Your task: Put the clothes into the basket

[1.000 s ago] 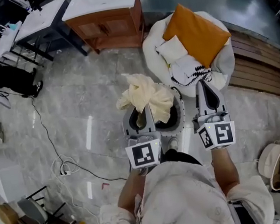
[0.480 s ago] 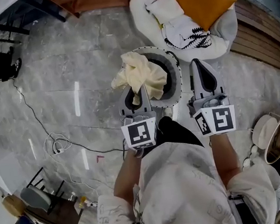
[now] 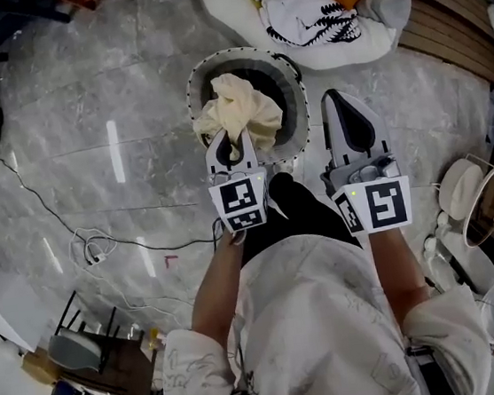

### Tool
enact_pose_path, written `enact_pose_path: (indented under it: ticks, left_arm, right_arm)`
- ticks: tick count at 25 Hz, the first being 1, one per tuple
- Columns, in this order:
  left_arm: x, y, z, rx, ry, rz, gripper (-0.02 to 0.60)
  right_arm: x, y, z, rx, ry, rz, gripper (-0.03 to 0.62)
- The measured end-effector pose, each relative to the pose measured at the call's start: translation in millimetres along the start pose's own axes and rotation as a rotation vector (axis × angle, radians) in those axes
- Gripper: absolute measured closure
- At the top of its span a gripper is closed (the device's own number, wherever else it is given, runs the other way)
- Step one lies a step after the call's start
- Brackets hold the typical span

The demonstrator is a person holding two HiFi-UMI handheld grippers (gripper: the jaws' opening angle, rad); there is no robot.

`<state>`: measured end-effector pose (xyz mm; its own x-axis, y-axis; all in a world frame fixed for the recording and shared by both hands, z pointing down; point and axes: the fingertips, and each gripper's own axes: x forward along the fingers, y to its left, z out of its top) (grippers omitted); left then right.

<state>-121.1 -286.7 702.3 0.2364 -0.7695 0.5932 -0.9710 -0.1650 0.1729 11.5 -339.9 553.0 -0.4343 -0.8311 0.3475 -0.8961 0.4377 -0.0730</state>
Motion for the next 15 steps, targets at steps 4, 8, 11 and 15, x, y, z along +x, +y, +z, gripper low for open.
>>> enact_pose_path:
  ticks: [4,8,11,15]
  left_arm:
    - [33,0,-41,-0.054,0.107,-0.031,0.548]
    - [65,2,-83,-0.064,0.209,-0.041,0.548]
    - [90,8,-128,-0.034,0.327,-0.043,0.548]
    - [110,12,-184,0.050,0.511,-0.049,0.548]
  right_arm:
    - [1,-6,-19,0.014,0.036,-0.021,0.606]
    - [0,-10,-35,0.027,0.068,-0.039,0.606]
    - [0,-8,-42,0.029,0.084,-0.040,0.606]
    - [2,-8,-46,0.025,0.094,-0.038,0.606]
